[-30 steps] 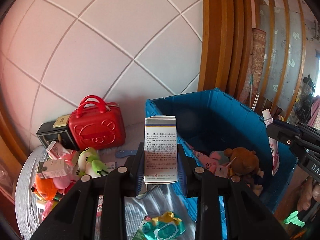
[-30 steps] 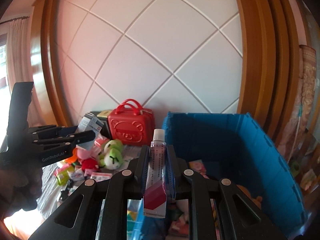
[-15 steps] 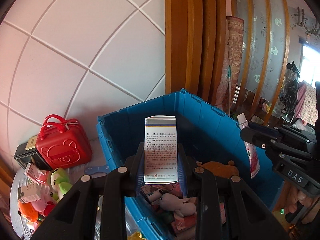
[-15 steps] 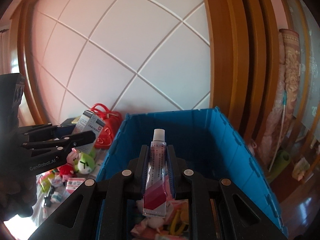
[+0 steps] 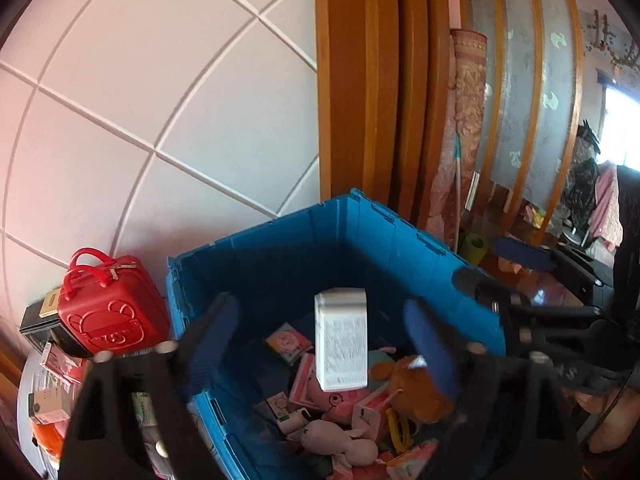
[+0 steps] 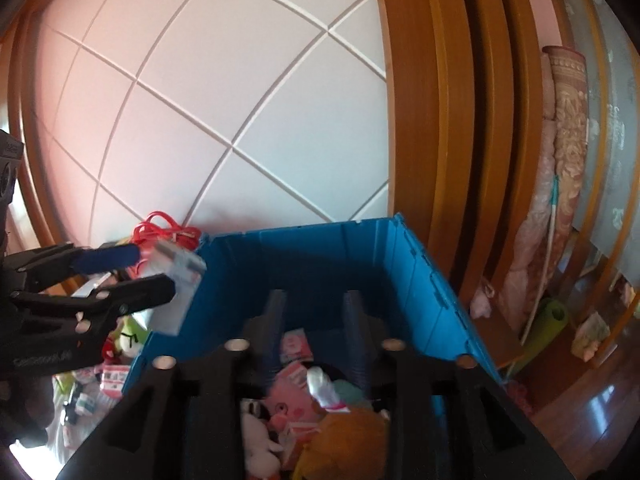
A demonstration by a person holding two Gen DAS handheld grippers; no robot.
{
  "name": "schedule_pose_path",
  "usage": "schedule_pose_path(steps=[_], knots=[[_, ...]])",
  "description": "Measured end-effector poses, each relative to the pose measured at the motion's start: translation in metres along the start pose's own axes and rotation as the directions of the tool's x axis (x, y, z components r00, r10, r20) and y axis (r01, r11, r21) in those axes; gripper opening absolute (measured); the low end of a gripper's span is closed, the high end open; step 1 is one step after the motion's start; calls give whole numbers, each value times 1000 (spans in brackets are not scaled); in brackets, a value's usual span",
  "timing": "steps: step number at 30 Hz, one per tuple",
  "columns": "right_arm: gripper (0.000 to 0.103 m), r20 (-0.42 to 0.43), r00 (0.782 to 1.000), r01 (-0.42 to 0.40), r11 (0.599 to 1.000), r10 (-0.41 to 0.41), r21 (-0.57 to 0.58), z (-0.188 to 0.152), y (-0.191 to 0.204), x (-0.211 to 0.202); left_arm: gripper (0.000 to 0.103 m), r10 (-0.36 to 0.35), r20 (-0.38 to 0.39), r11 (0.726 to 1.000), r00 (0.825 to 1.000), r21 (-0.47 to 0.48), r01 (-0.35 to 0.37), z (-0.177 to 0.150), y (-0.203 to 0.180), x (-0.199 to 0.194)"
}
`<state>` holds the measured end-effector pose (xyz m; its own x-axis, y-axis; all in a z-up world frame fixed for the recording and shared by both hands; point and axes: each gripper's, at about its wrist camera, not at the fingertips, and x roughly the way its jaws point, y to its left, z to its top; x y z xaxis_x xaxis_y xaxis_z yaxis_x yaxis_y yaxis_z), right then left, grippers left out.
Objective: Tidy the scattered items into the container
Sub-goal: 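Open the left tool over the crate while the right tool releases the tube inside, then grasp the red-and-white ointment box with the left tool while the right tool grasps the green wipes pack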
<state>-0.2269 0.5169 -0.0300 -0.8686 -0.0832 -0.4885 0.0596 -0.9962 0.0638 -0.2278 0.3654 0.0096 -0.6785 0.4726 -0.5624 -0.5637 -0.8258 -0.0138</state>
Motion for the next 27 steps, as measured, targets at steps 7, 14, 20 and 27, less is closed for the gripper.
schedule_pose_path(steps=[7,14,20,27], knots=[[103,28,999,-30,999,28,43,-10,6,8,102,82,-21,995,996,-55,-84,-27,46,-19],[103,30,992,-125,992,125,2,-24,71,-10,102,201,-84,970,976,-124,-211,-97,119,-66],[103,5,979,-204,976,205,-75,-40,156,-25,102,301,-146,930,943,-174,-323,-168,187,-111],[103,-82,951,-307,936,298,-172,-77,259,-34,102,359,-295,860,886,-265,-436,-272,265,-156]])
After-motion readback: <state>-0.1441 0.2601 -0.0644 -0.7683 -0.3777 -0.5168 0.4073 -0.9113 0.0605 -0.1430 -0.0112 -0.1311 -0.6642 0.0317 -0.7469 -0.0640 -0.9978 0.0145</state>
